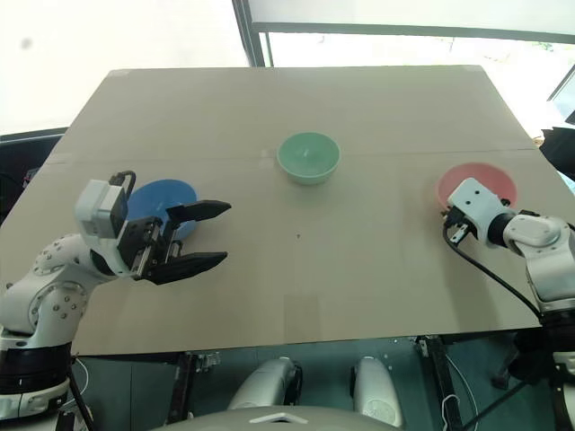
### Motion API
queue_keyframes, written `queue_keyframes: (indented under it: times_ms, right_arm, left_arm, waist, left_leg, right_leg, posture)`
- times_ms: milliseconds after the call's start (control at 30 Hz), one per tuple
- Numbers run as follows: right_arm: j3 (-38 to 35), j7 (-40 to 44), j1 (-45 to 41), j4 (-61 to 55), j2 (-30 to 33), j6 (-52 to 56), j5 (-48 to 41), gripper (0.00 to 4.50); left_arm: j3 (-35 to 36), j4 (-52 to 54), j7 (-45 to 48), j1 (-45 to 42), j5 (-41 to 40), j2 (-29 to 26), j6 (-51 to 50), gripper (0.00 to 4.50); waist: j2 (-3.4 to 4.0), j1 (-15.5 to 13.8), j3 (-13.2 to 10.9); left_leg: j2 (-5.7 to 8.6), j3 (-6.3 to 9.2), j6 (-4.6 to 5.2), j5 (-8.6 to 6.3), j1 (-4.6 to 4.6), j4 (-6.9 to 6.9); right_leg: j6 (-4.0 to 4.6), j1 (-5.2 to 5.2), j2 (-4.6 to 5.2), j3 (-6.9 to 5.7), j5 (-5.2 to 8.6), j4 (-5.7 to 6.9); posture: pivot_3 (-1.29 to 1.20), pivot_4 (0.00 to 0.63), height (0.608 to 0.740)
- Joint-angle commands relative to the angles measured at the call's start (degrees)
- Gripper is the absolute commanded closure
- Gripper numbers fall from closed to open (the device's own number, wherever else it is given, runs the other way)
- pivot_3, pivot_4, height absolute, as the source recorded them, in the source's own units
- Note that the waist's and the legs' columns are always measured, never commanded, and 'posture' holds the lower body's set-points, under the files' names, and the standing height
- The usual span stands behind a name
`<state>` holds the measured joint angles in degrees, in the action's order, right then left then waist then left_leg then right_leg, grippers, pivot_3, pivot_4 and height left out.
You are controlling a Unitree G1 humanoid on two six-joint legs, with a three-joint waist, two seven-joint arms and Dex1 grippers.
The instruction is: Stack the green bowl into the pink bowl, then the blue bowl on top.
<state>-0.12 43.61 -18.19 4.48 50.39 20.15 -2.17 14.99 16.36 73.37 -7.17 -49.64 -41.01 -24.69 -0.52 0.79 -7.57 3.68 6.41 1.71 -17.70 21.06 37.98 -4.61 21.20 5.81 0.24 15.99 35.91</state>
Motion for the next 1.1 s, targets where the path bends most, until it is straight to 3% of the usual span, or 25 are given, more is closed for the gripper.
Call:
queue_keyframes:
  times_ms: [33,133,233,400,567,600,767,933,1100]
  right_arm:
    - [-1.2,0.6,0.1,-3.9,0.4,-2.2,-0.1,4.41]
    - [-1.7,5.0,1.6,-14.1,-1.2,-1.3,-6.4,4.41]
    - [3.3,5.0,0.5,-26.4,-6.7,3.6,-11.0,4.41]
    - [14.0,2.3,-1.7,-27.8,-13.7,7.1,-6.0,4.41]
    - [18.1,1.2,-6.2,-20.8,-18.2,6.1,-2.8,2.77]
    - [18.2,1.8,-6.5,-20.9,-18.1,6.0,-2.8,2.21]
    - [15.2,5.2,-9.7,-27.9,-16.4,11.9,-7.6,0.39]
    - [15.1,5.3,-20.5,-29.8,-18.9,22.0,-12.3,0.39]
    - [25.1,0.7,-31.1,-9.8,-24.2,11.6,0.6,0.39]
  left_arm:
    - [2.1,1.9,-0.6,2.1,-0.3,-0.5,0.5,0.0]
    - [2.6,1.8,-0.3,4.2,0.2,-0.7,1.2,0.0]
    - [2.7,1.4,-0.6,5.4,1.3,-0.5,2.2,0.0]
    - [1.0,3.1,-4.0,5.1,2.4,1.3,2.7,0.0]
    - [1.3,4.0,-4.5,5.8,2.1,1.2,2.5,0.0]
    - [1.6,3.9,-4.6,5.9,2.1,1.0,2.5,0.0]
    - [2.8,4.5,-5.8,7.0,1.7,1.0,2.4,0.0]
    - [3.5,4.8,-8.2,8.2,1.5,1.7,2.1,0.0]
    - [5.5,2.8,-7.7,8.3,2.0,2.4,4.7,0.0]
  waist:
    - [0.05,0.0,0.0]
    - [0.06,0.1,0.0]
    - [0.07,0.1,0.0]
    - [-0.01,-0.4,0.0]
    - [-0.08,-0.5,0.0]
    - [-0.08,-0.5,0.0]
    - [-0.02,0.0,0.0]
    - [-0.04,0.8,0.0]
    - [-0.18,0.9,0.1]
  left_leg:
    - [0.0,0.0,0.0,0.0,0.01,0.03]
    - [-0.03,0.0,0.0,0.0,0.03,0.08]
    - [-0.1,0.0,0.0,0.0,0.04,0.11]
    - [-0.14,0.09,-0.03,0.0,0.03,0.14]
    - [0.14,0.19,0.01,0.0,0.17,0.33]
    - [0.14,0.22,0.0,0.0,0.17,0.33]
    - [0.06,0.36,-0.02,0.0,0.17,0.19]
    - [0.03,0.29,-0.03,0.01,0.18,0.23]
    - [0.05,0.32,-0.09,0.05,0.1,0.26]
  right_leg:
    - [0.0,0.0,0.0,0.01,0.0,0.01]
    - [0.0,0.0,0.0,0.03,0.0,0.04]
    - [-0.01,0.0,-0.01,0.03,0.0,0.04]
    - [0.0,-0.01,-0.03,-0.04,0.0,0.08]
    - [0.02,-0.01,0.05,-0.05,-0.01,0.12]
    - [0.02,-0.01,0.05,-0.08,-0.01,0.12]
    - [0.02,0.06,0.01,-0.27,-0.01,0.21]
    - [0.01,0.1,0.03,-0.25,-0.01,0.25]
    - [0.02,0.1,0.02,-0.27,-0.01,0.46]
  posture:
    - [0.0,0.15,0.74]
    - [0.0,0.15,0.74]
    - [0.0,0.15,0.74]
    - [0.0,0.15,0.74]
    - [0.0,0.15,0.74]
    - [0.0,0.15,0.74]
    - [0.0,0.15,0.74]
    - [0.0,0.15,0.74]
    - [0.0,0.15,0.74]
